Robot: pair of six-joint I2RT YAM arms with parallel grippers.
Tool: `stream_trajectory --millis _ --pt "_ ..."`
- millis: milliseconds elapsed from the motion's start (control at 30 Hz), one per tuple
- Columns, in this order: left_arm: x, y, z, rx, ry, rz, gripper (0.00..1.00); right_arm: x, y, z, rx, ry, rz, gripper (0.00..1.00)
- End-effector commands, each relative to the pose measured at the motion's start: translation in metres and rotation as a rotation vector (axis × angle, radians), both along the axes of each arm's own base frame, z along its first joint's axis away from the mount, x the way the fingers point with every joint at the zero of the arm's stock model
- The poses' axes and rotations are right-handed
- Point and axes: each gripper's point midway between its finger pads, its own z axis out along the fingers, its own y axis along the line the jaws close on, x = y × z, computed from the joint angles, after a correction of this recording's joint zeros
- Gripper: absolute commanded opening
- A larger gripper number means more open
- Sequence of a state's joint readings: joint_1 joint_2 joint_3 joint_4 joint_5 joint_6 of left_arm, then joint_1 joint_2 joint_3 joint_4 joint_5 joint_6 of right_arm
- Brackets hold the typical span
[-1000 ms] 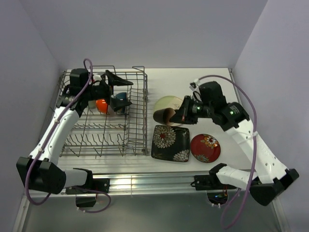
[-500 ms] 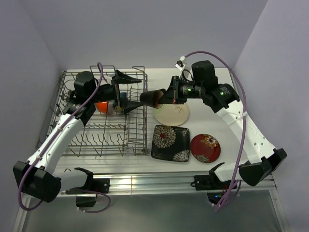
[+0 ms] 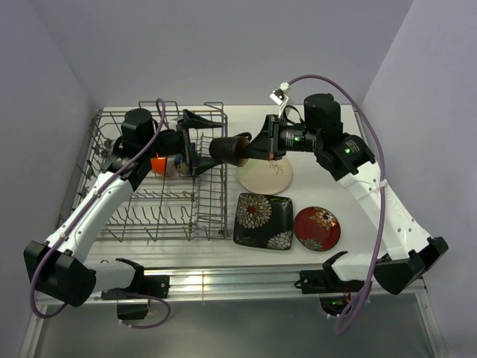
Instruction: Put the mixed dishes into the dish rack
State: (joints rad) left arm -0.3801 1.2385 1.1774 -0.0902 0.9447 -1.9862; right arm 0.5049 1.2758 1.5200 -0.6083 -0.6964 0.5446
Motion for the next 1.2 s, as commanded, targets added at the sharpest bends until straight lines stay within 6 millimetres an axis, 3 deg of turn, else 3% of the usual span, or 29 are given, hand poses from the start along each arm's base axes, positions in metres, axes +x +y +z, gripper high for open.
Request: stream_trajectory --millis 0,167,467,667,800,1000,1167 --pt "0.002 -0.003 0.024 -0.057 0.035 -0.01 0.98 -0.011 0.005 0.041 0.118 -0.142 0.078 0.0" --pt "0.003 -0.005 0.019 -0.064 0.052 -0.023 0.94 -0.013 0.008 0.043 0.142 -0.16 0.113 0.0" --pt "0.006 -0.006 0.036 -0.112 0.011 -0.037 0.75 -0.004 0.012 0.028 0.108 -0.138 0.118 0.0" --pt "0.006 -0.006 0.04 -0.128 0.006 -0.041 0.69 0.007 0.014 0.018 0.093 -0.122 0.101 0.0" --pt "0.005 -0.006 0.042 -0.134 0.005 -0.041 0.7 0.013 0.014 0.014 0.086 -0.114 0.089 0.0" --pt "0.004 -0.005 0.041 -0.136 0.011 -0.044 0.84 0.023 0.006 0.008 0.078 -0.108 0.045 0.0" --pt "0.006 -0.006 0.036 -0.134 0.02 -0.041 0.83 0.024 0.003 0.007 0.081 -0.105 0.044 0.0"
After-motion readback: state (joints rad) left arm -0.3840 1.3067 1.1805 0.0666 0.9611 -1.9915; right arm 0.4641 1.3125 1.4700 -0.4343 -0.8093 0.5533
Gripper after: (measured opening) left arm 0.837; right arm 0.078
